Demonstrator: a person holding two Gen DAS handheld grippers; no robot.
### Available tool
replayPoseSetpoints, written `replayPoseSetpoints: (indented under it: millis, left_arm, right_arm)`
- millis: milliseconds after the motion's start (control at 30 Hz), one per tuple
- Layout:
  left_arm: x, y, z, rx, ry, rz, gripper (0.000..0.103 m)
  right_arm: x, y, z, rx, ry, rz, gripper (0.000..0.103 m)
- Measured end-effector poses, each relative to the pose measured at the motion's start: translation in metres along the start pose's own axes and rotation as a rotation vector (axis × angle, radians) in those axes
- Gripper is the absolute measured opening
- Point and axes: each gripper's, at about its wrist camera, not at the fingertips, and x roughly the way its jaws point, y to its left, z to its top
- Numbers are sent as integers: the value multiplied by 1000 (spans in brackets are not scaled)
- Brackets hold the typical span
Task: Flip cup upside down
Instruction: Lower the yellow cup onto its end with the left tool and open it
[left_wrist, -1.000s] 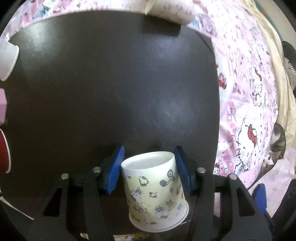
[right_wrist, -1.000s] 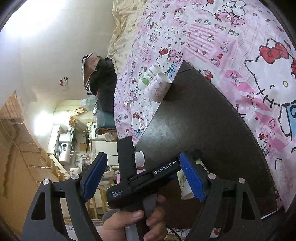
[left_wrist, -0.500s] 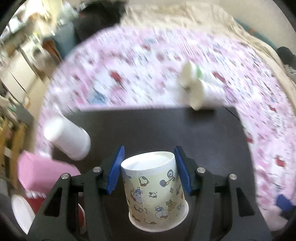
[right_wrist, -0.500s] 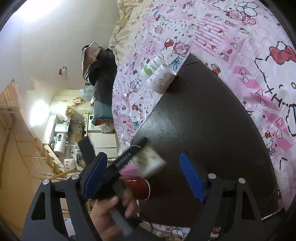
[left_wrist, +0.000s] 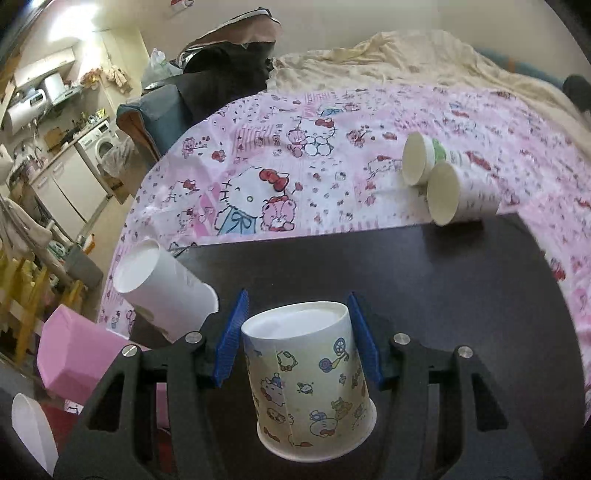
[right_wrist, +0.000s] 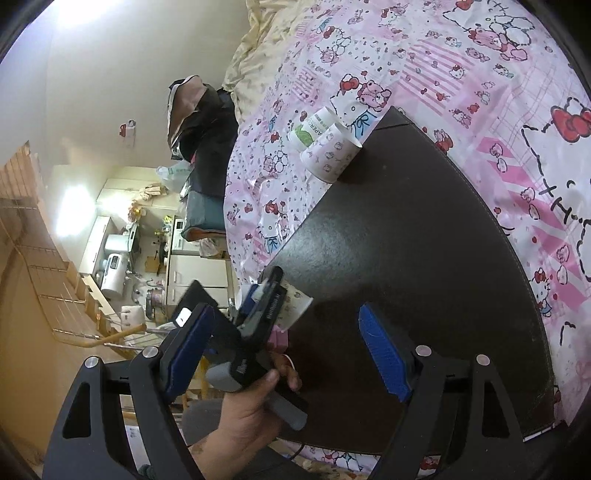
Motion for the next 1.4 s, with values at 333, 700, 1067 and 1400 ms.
replayPoseSetpoints:
  millis: [333,700,1067,1400]
  left_arm:
    - [-20,-2,-20,76,-40,4,52]
    - [-3,10,-29,9,133,-36,52]
    - [48,24,6,-160,141,118,55]
    - [53,29,-2,-200,225,51,71]
  right_arm:
    - [-1,1,0,1,2,3,83]
    - [3,1,-1,-4,12,-11,83]
    - [9,7,-1,-27,36,8,83]
    - [9,7,-1,-33,42,-5,83]
